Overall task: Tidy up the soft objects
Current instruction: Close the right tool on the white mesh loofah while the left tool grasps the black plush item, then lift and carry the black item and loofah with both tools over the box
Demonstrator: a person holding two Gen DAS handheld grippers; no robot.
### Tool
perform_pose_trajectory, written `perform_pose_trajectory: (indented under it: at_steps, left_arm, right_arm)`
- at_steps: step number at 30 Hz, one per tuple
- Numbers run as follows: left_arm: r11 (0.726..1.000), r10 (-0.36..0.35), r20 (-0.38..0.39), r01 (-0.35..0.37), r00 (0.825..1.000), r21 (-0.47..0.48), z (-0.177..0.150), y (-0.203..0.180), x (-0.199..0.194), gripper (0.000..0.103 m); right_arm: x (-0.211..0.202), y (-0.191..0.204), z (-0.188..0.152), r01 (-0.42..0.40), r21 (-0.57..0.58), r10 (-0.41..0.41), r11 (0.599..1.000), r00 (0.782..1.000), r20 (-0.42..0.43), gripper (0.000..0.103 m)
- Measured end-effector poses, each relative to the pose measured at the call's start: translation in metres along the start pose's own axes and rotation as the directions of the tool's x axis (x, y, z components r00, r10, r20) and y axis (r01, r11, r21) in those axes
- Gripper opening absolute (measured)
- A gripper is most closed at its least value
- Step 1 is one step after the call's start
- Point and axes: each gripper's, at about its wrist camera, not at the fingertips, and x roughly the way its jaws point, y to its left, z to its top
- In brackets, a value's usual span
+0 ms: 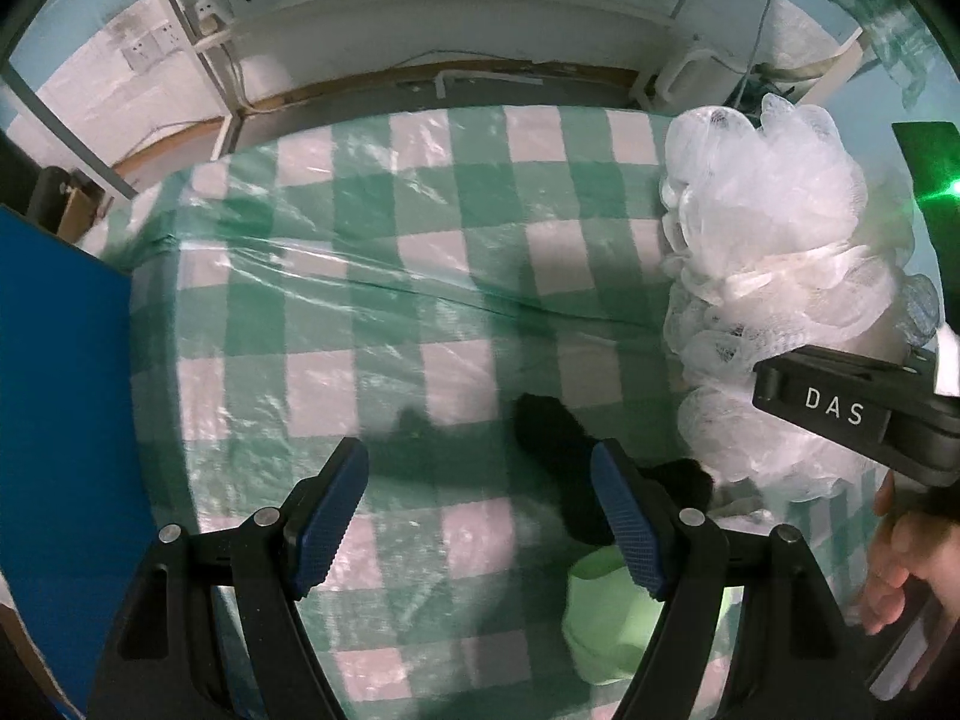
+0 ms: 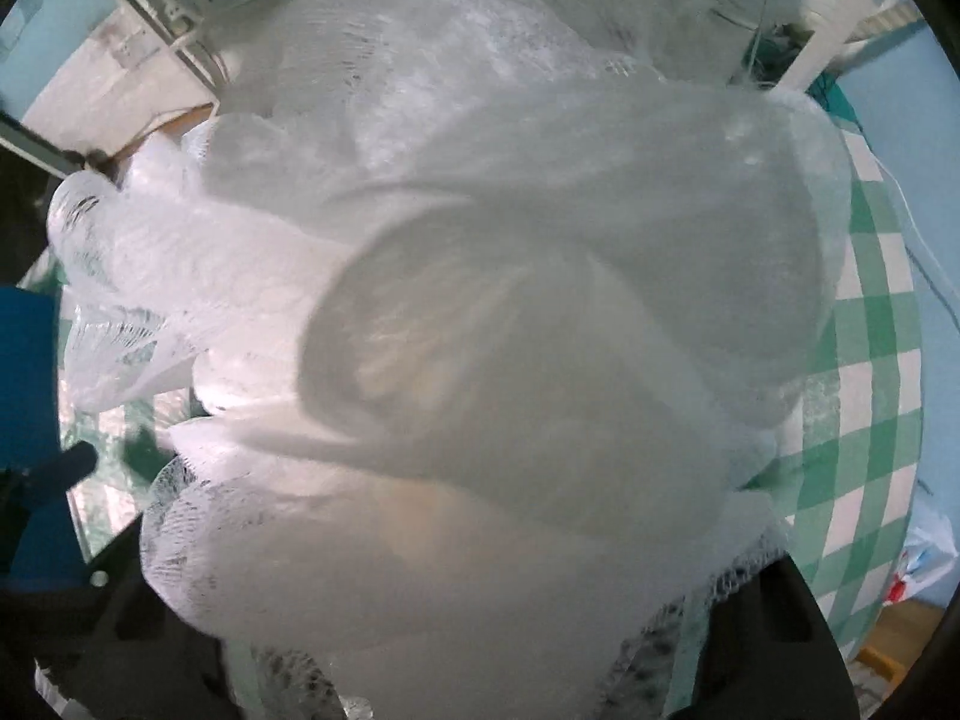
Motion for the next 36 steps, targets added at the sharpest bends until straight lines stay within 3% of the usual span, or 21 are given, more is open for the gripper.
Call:
perform_pose_trajectory:
  at_steps: [12, 14, 16, 18, 25, 36]
  left_arm:
    - [0.998, 0.007, -0.032, -0.005, 0.999, 0.064, -0.007, -0.034, 0.018, 0.079]
    - [0.997, -0.009, -0.036, 0.012, 0.999, 0.075, -0.009, -0.037, 0.021, 0.069]
    - [0.995, -0.046, -0.034, 0.049, 0.998, 0.083, -0.009, -0.037, 0.023, 0.051]
    - [0.994, -0.046, -0.024, 0.049, 0.999, 0.095, -0.010, -0.040, 0.023, 0.046]
    - [0.992, -0.021, 0.009, 0.020, 1.000, 0.124, -0.014, -0.050, 0.015, 0.038]
    - [0.996, 0.013, 0.110, -0.023, 0.994, 0.092, -0.011, -0.041, -0.021, 0.038]
  right_arm:
    - [-0.035, 0.011, -0.044, 0.033, 0.033, -0.034, 0.999, 0.998, 0.059, 0.059]
    - [-0.041, 0.014, -0.051, 0.026, 0.042, -0.029, 0.999, 0.997, 0.070, 0.058]
    - [-0.044, 0.019, -0.056, 0.018, 0.045, -0.021, 0.999, 0.997, 0.075, 0.058]
    - [-0.048, 0.024, -0.062, 0.012, 0.046, -0.016, 0.999, 0.997, 0.079, 0.058]
    - [-0.052, 0.042, -0.070, -0.002, 0.038, -0.002, 0.999, 0.995, 0.096, 0.058]
    - [-0.069, 0.067, -0.092, -0.003, -0.015, 0.006, 1.000, 0.989, 0.147, 0.058]
